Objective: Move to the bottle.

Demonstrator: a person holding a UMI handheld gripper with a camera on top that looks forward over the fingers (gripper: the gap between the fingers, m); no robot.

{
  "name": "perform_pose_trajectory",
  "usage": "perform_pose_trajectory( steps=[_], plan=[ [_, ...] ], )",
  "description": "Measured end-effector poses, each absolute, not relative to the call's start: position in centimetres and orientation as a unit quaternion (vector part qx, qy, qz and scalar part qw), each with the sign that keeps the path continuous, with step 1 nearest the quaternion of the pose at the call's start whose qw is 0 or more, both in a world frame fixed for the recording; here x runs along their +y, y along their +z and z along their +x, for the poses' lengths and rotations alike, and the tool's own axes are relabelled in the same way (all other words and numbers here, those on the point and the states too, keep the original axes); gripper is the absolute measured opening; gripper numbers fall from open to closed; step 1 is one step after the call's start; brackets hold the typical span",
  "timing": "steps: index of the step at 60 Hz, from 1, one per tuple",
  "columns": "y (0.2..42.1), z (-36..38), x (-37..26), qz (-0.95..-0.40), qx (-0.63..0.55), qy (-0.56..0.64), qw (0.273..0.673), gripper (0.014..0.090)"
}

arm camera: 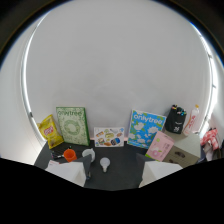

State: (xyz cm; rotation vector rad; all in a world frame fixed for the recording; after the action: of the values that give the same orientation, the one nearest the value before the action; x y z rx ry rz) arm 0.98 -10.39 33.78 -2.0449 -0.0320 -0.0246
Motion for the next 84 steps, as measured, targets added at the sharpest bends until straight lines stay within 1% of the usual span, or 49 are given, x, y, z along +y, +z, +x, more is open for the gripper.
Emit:
perform_pose_trajectory(
  steps=[11,19,27,37,43,51,56,61,72,84],
  plan=[
    [33.6,1.7,-12.2,-0.853,-0.009,-0.013,0.522,0.0863],
    [33.1,4.7,-13.9,-0.852,-0.001,-0.019,0.523,0.0861],
    [31.9,11.0,-15.5,-0.857,0.016,-0.034,0.514,0.0853],
    [30.9,22.4,-15.4,-0.859,0.053,-0.065,0.506,0.0857],
    [31.2,29.8,-13.4,-0.852,0.071,-0.083,0.512,0.0859],
    [32.2,38.9,-9.0,-0.84,0.076,-0.106,0.527,0.0857],
    [32.8,43.4,-5.5,-0.831,0.072,-0.112,0.539,0.0856],
    [32.7,47.3,-2.0,-0.83,0.066,-0.12,0.541,0.0853],
    [30.6,52.5,4.0,-0.837,0.059,-0.121,0.53,0.0855],
    [29.1,54.3,6.6,-0.844,0.061,-0.107,0.522,0.0854]
  ],
)
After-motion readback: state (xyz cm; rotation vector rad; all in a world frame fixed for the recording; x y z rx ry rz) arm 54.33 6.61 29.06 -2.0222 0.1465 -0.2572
